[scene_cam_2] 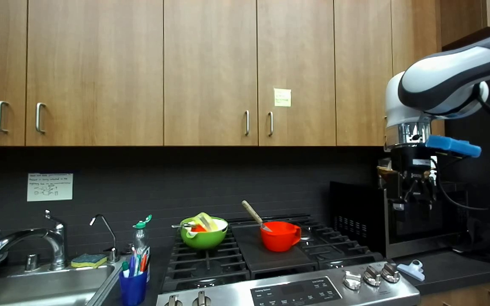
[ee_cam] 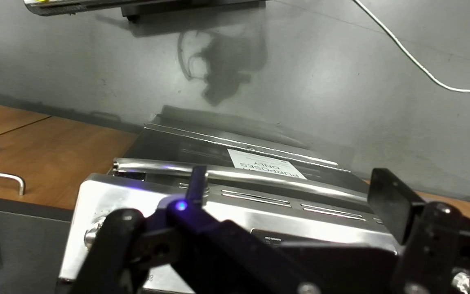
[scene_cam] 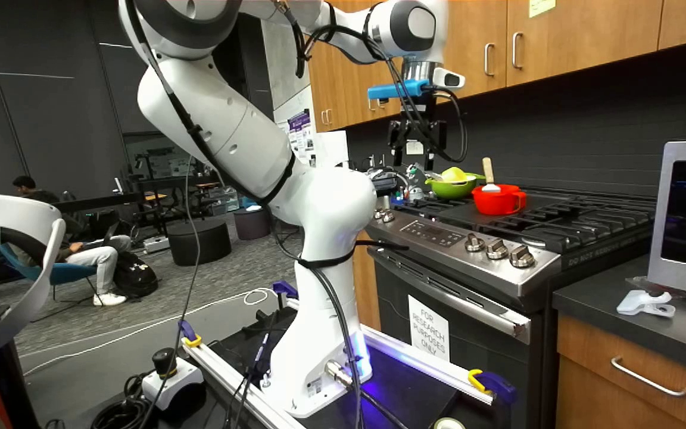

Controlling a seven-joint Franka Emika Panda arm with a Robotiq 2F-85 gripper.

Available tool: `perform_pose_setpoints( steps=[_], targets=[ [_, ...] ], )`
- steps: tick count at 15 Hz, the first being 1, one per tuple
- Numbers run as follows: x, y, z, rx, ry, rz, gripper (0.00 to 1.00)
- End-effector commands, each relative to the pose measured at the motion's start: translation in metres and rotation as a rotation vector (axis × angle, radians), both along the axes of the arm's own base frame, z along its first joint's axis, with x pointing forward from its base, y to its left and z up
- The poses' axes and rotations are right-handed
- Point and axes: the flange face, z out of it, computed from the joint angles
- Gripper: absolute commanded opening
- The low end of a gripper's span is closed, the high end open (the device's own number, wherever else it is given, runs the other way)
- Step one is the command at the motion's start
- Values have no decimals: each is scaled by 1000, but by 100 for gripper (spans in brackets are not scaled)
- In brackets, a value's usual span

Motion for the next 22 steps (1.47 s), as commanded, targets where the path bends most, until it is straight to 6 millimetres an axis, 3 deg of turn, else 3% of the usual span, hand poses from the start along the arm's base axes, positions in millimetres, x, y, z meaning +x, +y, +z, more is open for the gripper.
perform_pose_setpoints(
  steps=[1,5,7,10,13,15,18,22],
  targets=[
    [3,-5,2,-7,-5,-80,100],
    [3,2,3,-10,2,-136,100],
    [5,43,5,-23,11,-7,100],
    [21,131,10,-92,8,130,100],
    [43,208,34,-202,-87,79,100],
    [62,238,64,-245,-155,-42,100],
    [88,256,107,-301,-215,-213,100],
    [121,237,150,-375,-237,-439,100]
  ],
)
